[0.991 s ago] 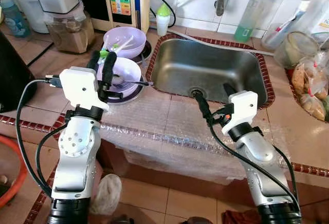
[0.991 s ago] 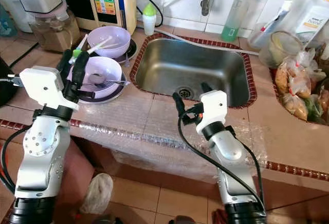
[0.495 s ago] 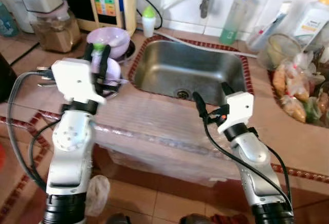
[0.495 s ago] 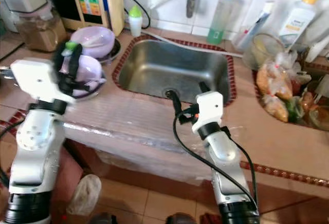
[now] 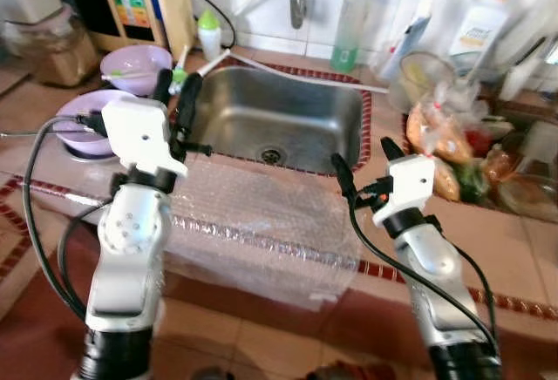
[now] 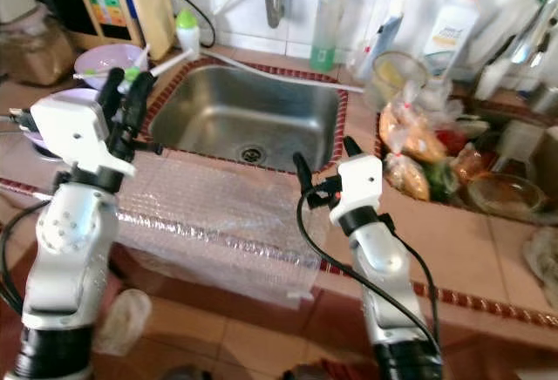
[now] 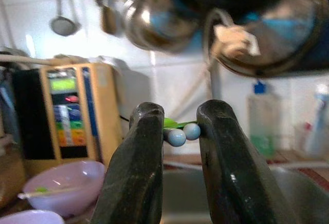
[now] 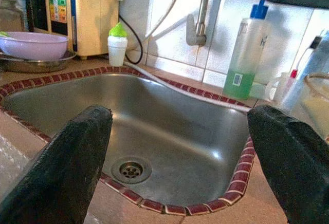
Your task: Kitchen organization
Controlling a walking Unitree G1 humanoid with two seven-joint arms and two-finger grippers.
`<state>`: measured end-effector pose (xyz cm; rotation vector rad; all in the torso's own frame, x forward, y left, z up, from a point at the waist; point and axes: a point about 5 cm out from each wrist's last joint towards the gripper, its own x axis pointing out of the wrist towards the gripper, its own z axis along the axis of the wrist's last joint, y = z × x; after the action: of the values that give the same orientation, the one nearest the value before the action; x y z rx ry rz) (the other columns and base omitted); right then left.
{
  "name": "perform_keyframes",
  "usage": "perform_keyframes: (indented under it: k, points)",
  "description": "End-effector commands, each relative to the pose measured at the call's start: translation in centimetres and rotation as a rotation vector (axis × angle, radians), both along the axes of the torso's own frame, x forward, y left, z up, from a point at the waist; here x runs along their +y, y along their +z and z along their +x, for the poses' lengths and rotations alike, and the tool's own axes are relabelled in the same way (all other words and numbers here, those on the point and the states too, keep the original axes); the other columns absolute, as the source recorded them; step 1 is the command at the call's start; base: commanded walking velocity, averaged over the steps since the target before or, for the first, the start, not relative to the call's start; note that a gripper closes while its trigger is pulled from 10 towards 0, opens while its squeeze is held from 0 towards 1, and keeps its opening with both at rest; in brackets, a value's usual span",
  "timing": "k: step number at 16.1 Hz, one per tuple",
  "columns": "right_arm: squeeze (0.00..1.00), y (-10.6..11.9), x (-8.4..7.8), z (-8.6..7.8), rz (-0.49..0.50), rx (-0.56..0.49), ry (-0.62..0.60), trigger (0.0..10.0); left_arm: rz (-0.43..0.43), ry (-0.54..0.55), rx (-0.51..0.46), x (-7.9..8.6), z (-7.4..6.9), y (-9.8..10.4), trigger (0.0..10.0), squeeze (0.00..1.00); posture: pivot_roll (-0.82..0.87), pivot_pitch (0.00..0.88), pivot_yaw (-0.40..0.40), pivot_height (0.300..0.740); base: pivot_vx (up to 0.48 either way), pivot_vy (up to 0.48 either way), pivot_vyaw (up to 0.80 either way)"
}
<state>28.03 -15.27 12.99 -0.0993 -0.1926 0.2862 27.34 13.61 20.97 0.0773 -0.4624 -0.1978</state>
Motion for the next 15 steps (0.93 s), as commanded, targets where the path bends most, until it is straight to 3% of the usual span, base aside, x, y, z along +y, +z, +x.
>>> perform_keyframes:
  k: [1, 3, 4, 6, 12, 13, 15]
  points:
    - [0.0, 0.3, 0.1, 0.3, 0.007, -0.009, -0.001, 10.0, 0.02, -0.041, 0.018, -0.5, -0.1, -0.4, 10.0, 0.0, -0.03, 0.0, -0.007, 0.74, 0.0, 0.0, 0.0]
    - [0.0, 0.2, 0.1, 0.3, 0.01, -0.008, 0.001, 10.0, 0.039, -0.039, 0.02, -0.5, -0.2, -0.9, 10.0, 0.0, -0.03, 0.0, -0.009, 0.74, 0.0, 0.0, 0.0]
    - [0.0, 0.3, 0.2, 0.2, 0.004, -0.01, 0.01, 10.0, 0.042, -0.03, 0.029, -0.3, -0.2, -1.2, 7.8, 0.0, -0.04, 0.0, -0.012, 0.74, 0.0, 0.0, 0.0]
    - [0.0, 0.2, 0.4, -0.1, -0.001, -0.014, 0.038, 10.0, 0.024, -0.01, 0.051, 0.2, -0.1, -1.7, 6.2, 0.0, -0.04, 0.0, -0.012, 0.74, 0.0, 0.0, 0.0]
    - [0.0, 0.0, 0.5, -0.3, 0.006, -0.007, 0.038, 10.0, 0.034, -0.02, 0.055, 0.0, -0.1, -2.0, 6.5, 0.0, -0.04, 0.0, -0.004, 0.74, 0.0, 0.0, 0.0]
    - [0.0, 0.0, 0.5, -0.3, 0.016, -0.001, 0.035, 10.0, 0.035, -0.022, 0.056, 0.0, -0.1, -2.1, 7.0, 0.0, -0.04, 0.0, -0.005, 0.74, 0.0, 0.0, 0.0]
    - [0.0, 0.0, 0.6, -0.2, 0.014, -0.003, 0.038, 10.0, 0.045, -0.023, 0.059, 0.0, -0.1, -2.2, 6.6, 0.0, -0.04, 0.0, -0.002, 0.74, 0.122, 0.0, 0.0]
